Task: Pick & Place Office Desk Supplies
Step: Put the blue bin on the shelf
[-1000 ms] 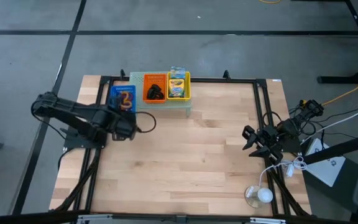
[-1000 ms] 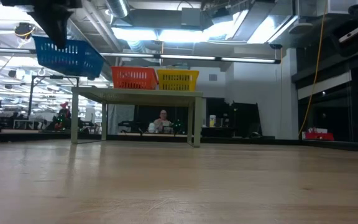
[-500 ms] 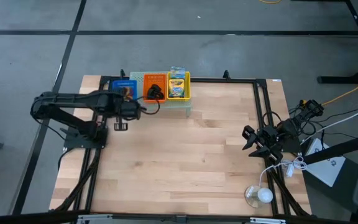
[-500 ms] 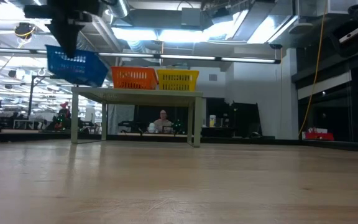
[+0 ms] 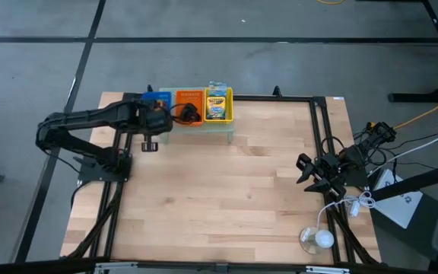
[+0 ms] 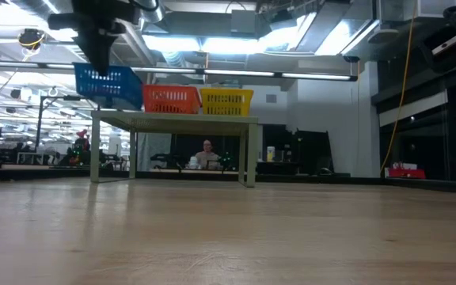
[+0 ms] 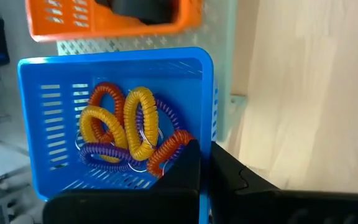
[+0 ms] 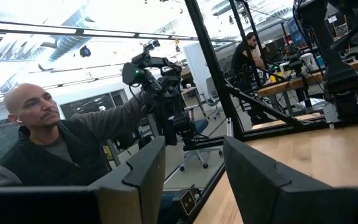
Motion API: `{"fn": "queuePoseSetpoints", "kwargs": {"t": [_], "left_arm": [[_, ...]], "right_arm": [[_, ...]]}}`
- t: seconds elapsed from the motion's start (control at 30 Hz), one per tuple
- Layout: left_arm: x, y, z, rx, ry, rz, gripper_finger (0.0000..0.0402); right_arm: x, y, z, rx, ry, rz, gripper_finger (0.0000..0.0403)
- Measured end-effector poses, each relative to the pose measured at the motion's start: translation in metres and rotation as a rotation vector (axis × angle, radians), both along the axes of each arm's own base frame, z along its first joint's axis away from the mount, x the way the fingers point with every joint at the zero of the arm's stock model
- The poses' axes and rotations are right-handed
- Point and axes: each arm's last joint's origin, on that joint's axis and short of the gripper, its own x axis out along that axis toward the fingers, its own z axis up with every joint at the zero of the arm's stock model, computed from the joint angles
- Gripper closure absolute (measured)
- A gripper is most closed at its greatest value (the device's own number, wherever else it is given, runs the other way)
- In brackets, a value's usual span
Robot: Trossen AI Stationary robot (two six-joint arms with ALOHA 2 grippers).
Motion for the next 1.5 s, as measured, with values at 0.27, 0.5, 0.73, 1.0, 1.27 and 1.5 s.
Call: {"fn": "queuePoseSetpoints", "kwargs": {"t": [0.27, 0.5, 0.73, 1.0, 1.27, 1.5], "left_arm": [[0.011, 0.015, -0.005, 0.004, 0.006, -0.023, 0.0399], [0.026, 0.030, -0.017, -0.005, 0.060, -0.017, 0.0399], [0.029, 0.034, -0.018, -0.001, 0.051, -0.018, 0.0399], [0.031, 0.037, -0.018, -0.018, 0.015, -0.030, 0.0399], [0.031, 0.037, -0.018, -0.016, 0.016, -0.038, 0.0399], [0.029, 0.042, -0.018, -0.042, 0.008, -0.021, 0.0398]], "right_arm": [[0.000, 0.000, 0.000, 0.000, 0.000, 0.000, 0.0241], [0.000, 0.000, 0.000, -0.001, 0.000, 0.000, 0.0241], [0.000, 0.000, 0.000, -0.003, 0.002, 0.000, 0.0241], [0.000, 0.000, -0.001, -0.009, 0.006, 0.000, 0.0241], [0.000, 0.000, -0.001, -0.008, 0.006, 0.000, 0.0241], [0.000, 0.000, -0.001, -0.008, 0.006, 0.000, 0.0241]]}}
